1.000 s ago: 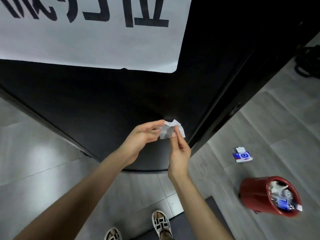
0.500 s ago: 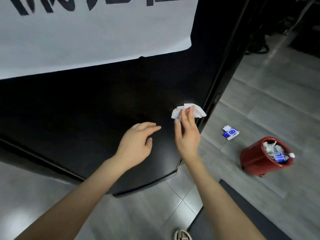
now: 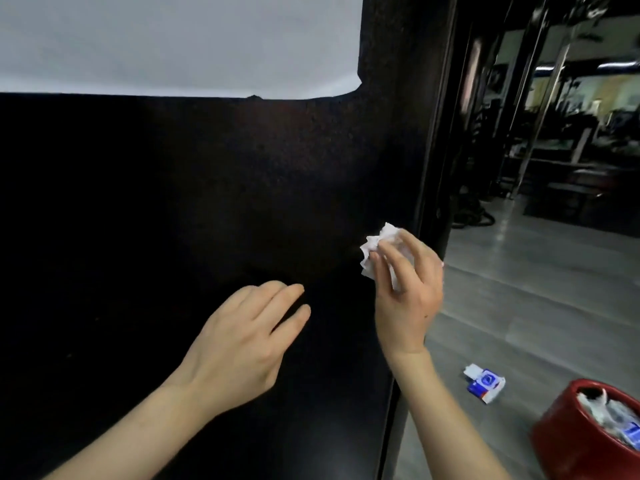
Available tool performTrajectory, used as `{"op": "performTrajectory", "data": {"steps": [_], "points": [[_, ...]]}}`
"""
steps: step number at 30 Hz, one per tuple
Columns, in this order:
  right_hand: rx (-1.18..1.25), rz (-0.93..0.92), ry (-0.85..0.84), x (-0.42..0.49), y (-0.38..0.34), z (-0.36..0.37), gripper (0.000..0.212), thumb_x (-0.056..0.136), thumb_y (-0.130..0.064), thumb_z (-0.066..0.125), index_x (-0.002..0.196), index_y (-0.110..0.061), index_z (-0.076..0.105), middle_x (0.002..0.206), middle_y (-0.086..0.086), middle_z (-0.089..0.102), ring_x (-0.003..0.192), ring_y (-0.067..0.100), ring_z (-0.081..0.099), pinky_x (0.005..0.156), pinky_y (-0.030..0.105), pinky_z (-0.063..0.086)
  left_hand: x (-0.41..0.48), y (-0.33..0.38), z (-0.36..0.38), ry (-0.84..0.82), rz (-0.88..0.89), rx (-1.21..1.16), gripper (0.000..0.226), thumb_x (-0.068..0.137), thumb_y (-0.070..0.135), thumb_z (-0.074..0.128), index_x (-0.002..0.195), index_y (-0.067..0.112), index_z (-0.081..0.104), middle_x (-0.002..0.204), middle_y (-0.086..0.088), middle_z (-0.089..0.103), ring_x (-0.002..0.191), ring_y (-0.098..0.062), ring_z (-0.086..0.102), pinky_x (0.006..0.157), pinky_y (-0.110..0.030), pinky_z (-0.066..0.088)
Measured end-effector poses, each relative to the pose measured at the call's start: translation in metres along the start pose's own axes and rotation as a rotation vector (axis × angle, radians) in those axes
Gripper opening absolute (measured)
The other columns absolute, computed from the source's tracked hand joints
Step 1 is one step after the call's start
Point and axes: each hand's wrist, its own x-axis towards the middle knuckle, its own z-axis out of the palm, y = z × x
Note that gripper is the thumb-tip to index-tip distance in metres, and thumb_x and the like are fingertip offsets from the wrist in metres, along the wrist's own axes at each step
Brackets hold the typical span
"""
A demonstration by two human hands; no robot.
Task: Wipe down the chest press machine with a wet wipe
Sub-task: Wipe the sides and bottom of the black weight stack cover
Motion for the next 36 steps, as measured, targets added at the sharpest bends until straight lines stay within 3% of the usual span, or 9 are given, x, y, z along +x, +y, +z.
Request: {"op": "performTrajectory", "data": {"steps": [3,7,11,15,18,22,27,30,36], "points": [[0.142,-0.076,-0.087,-0.009,0.013,0.009,0.027,0.093,-0.010,0.057,0.116,0.001,0.064,0.133,0.019,0.052,0.126,0.024,0.048,0.109,0.025,0.035,-0.006,0.004,0.004,0.116,-0.039,0.097,0.038,0.075,0.010,0.058,0.113,0.007,0.067,0.122,-0.017,0.061,0.113,-0.030,0.049,0.100,-0.041,0.034],[0.172,-0.124,-0.190,-0.020,0.027,0.014,0.041,0.099,-0.019,0.042,0.136,-0.003,0.047,0.148,0.007,0.028,0.140,0.021,0.027,0.116,0.026,0.022,-0.023,0.002,0.009,0.193,-0.155,0.305,0.040,0.089,0.026,0.051,0.124,0.010,0.060,0.135,-0.017,0.051,0.127,-0.031,0.044,0.110,-0.050,0.025],[0.100,-0.231,-0.281,-0.042,0.036,0.018,0.047,0.101,-0.023,0.033,0.145,-0.007,0.032,0.153,0.005,0.011,0.145,0.022,0.008,0.120,0.042,0.005,-0.045,0.004,0.024,0.170,-0.196,0.452,0.046,0.092,0.035,0.046,0.134,0.014,0.051,0.145,-0.017,0.040,0.136,-0.033,0.032,0.112,-0.058,0.017],[-0.014,-0.439,-0.403,-0.100,0.046,0.009,0.049,0.103,-0.031,0.022,0.149,-0.013,0.015,0.155,0.013,0.010,0.145,0.027,0.004,0.119,0.045,0.001,-0.069,0.011,0.035,0.185,-0.210,0.494,0.046,0.093,0.035,0.044,0.135,0.017,0.050,0.146,-0.016,0.038,0.137,-0.035,0.031,0.111,-0.060,0.016],[-0.041,-0.466,-0.395,-0.053,0.042,0.013,0.051,0.103,-0.039,0.013,0.149,-0.016,0.010,0.156,0.010,0.007,0.145,0.021,0.001,0.118,0.046,-0.001,-0.077,0.009,0.034,0.180,-0.199,0.508,0.045,0.093,0.035,0.045,0.135,0.018,0.050,0.146,-0.015,0.038,0.137,-0.035,0.031,0.111,-0.060,0.017],[0.025,-0.285,-0.307,-0.026,0.023,0.026,0.053,0.100,-0.032,0.022,0.149,-0.011,0.020,0.155,0.003,0.002,0.145,0.019,-0.001,0.118,0.046,-0.004,-0.077,0.005,0.038,0.177,-0.181,0.520,0.047,0.093,0.034,0.044,0.136,0.018,0.049,0.147,-0.015,0.037,0.138,-0.035,0.030,0.110,-0.061,0.017],[-0.052,-0.556,-0.486,-0.169,0.050,0.004,0.051,0.103,-0.038,0.018,0.152,-0.027,0.007,0.160,0.001,-0.003,0.147,0.027,0.005,0.116,0.052,0.002,-0.079,0.003,0.045,0.192,-0.176,0.533,0.049,0.092,0.033,0.044,0.139,0.017,0.045,0.149,-0.015,0.034,0.140,-0.034,0.025,0.111,-0.062,0.015],[-0.065,-0.616,-0.466,-0.125,0.046,0.008,0.048,0.103,-0.039,0.015,0.149,-0.025,0.020,0.157,0.007,0.015,0.143,0.029,0.016,0.112,0.053,0.010,-0.078,0.003,0.044,0.208,-0.169,0.526,0.048,0.093,0.033,0.044,0.138,0.016,0.047,0.147,-0.014,0.036,0.139,-0.034,0.028,0.111,-0.061,0.016],[0.051,-0.261,-0.296,-0.062,-0.001,0.028,0.048,0.098,-0.031,0.026,0.139,-0.012,0.040,0.153,0.001,0.006,0.145,0.021,0.002,0.116,0.048,-0.007,-0.093,0.004,0.038,0.223,-0.159,0.509,0.042,0.092,0.027,0.046,0.132,0.014,0.054,0.143,-0.014,0.044,0.135,-0.033,0.036,0.111,-0.057,0.021]]}}
